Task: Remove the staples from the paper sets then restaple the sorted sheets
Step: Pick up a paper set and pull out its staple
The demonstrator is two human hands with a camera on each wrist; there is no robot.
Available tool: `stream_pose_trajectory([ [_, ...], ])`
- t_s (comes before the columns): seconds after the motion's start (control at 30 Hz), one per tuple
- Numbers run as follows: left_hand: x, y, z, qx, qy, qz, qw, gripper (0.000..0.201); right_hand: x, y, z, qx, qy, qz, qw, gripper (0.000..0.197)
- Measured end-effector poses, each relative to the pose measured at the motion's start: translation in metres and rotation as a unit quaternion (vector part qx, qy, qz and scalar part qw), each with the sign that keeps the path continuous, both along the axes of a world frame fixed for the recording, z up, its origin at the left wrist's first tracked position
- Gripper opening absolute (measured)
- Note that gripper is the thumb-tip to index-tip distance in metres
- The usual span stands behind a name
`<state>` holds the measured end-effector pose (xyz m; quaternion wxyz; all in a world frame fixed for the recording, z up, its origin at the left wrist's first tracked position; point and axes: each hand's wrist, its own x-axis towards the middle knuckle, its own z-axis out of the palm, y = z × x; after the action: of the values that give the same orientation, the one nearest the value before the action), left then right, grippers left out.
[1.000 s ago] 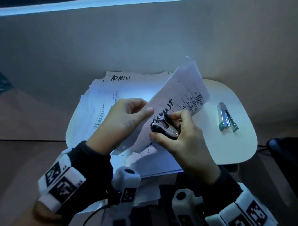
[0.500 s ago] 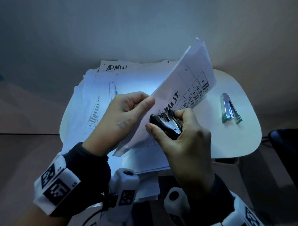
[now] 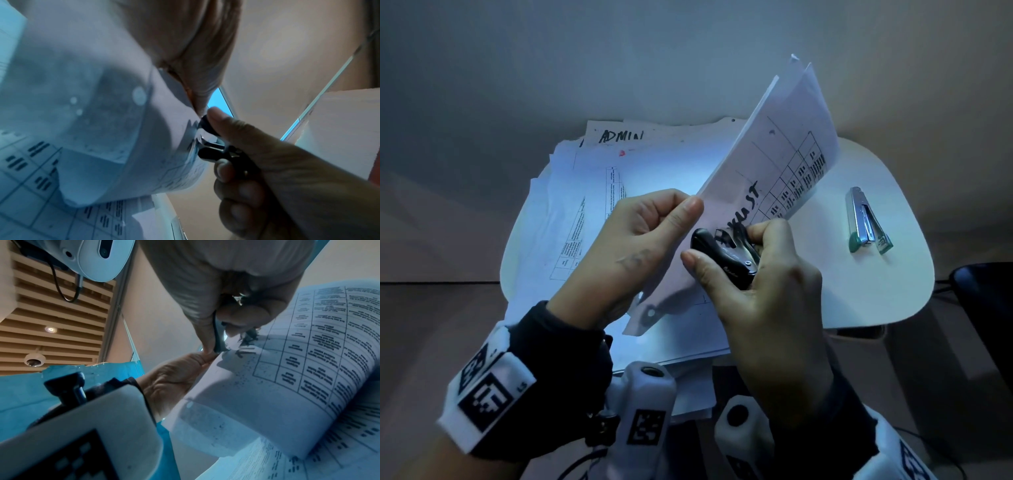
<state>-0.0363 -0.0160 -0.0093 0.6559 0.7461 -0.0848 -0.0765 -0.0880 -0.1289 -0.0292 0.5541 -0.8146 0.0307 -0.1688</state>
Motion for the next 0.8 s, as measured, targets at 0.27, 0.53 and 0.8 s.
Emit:
stream_pose_trajectory([
  [0.27, 0.000, 0.001, -0.007, -0.020, 0.009, 0.000, 1.000, 0.028, 0.003, -0.002, 0.004, 0.026, -0.020, 0.008, 0.999, 0.036],
  [0.53, -0.001, 0.003, -0.008, -0.018, -0.014, 0.021, 1.000, 0.023, 0.001, -0.005, 0.001, 0.085, 0.031, 0.035, 0.995, 0.041],
  [0.8, -0.006, 0.000, -0.003, -0.012, -0.063, 0.025, 0.998, 0.017, 0.004, -0.015, 0.007, 0.055, 0.084, 0.055, 0.993, 0.041],
])
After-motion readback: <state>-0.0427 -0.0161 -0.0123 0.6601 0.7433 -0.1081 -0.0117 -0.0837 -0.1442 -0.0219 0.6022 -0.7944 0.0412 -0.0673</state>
